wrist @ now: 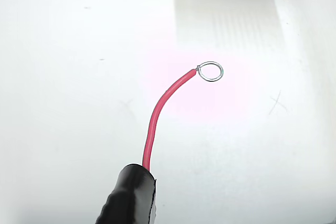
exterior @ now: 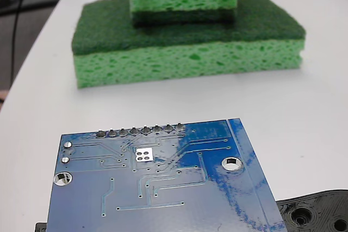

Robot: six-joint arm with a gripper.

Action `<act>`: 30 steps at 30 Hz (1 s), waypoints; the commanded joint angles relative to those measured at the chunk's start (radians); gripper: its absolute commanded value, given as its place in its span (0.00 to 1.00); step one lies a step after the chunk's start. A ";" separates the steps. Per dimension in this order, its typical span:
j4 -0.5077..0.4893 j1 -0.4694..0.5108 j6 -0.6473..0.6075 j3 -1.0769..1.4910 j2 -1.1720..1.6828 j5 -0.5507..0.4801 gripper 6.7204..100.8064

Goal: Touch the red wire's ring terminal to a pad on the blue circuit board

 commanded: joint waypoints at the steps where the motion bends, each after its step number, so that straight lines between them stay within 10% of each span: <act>1: -0.003 0.000 0.000 -0.005 0.002 0.000 0.99; 20: -0.003 0.026 -0.009 -0.023 0.002 -0.043 0.99; 30: 0.005 0.212 -0.095 -0.258 -0.265 -0.209 0.99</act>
